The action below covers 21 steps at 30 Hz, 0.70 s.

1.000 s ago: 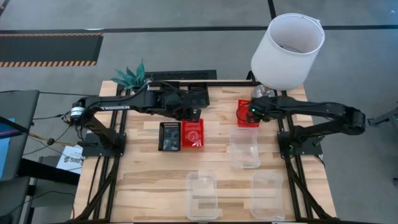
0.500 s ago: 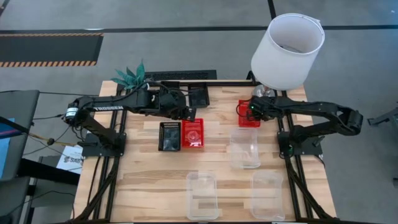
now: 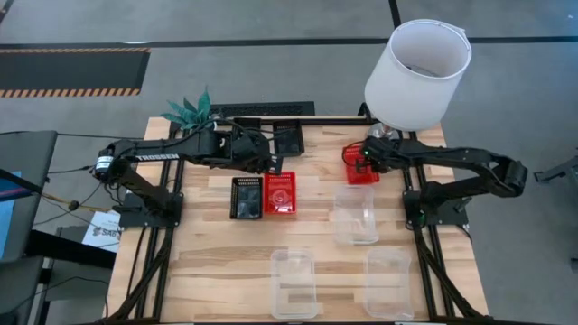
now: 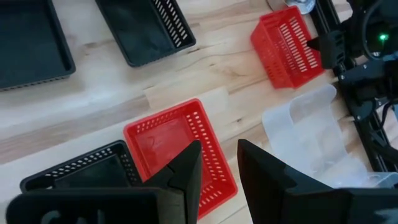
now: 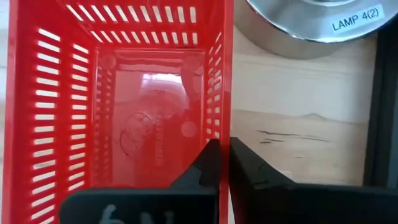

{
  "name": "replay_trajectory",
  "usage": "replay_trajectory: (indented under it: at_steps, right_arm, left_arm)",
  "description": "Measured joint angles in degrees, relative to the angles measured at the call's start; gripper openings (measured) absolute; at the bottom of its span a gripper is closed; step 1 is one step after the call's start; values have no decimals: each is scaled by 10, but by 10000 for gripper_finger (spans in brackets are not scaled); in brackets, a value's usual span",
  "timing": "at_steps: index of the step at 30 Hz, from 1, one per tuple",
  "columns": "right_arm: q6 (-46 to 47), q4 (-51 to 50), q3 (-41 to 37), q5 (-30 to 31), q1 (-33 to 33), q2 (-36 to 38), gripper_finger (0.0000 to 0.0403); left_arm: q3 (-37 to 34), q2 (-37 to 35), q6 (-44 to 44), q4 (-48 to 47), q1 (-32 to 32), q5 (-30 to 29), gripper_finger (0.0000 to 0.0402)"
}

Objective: Stack baskets by color
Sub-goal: Stack the red bin on top of the left red bin

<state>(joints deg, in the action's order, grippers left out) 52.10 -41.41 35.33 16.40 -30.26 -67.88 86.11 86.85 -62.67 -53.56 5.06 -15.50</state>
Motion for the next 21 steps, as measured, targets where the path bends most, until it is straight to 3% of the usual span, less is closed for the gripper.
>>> replay_trajectory:
  at_steps: [6, 16, 21]
  right_arm:
    - [-11, 53, 1, 0, 3, 19, 10]
    - [-43, 70, 75, 0, 18, 34, 4]
    - [-46, 79, 117, 1, 35, 34, 6]
  left_arm:
    - [0, 0, -6, 2, 0, -3, 98]
    - [0, 3, -4, 38, 0, -24, 171]
    - [0, 9, 11, 78, 2, -59, 189]
